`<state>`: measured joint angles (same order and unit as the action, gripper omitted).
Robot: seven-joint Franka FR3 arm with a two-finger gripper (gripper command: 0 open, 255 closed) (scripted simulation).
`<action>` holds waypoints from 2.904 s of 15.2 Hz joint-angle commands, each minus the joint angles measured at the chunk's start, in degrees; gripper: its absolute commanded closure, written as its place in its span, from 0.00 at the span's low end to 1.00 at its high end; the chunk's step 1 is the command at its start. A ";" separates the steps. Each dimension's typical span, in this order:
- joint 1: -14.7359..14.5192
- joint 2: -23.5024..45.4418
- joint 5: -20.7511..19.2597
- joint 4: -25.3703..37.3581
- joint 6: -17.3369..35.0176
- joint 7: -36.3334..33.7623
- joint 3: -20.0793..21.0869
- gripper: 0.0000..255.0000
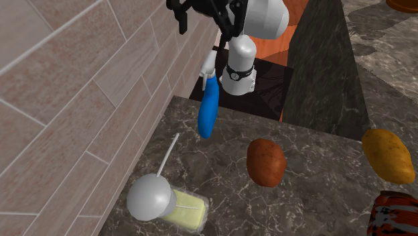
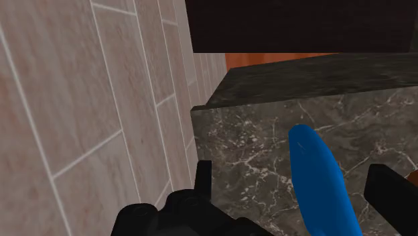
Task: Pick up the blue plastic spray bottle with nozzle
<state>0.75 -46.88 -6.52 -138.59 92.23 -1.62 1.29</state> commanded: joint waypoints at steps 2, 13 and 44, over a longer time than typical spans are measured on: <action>-0.39 2.05 1.11 2.10 -0.23 -0.15 0.06 0.00; -2.58 13.31 7.50 12.01 0.33 -0.69 0.04 0.00; -2.54 15.79 7.42 23.01 -8.19 -0.76 -0.02 1.00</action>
<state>-1.82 -31.21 0.94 -116.15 84.50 -2.45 1.33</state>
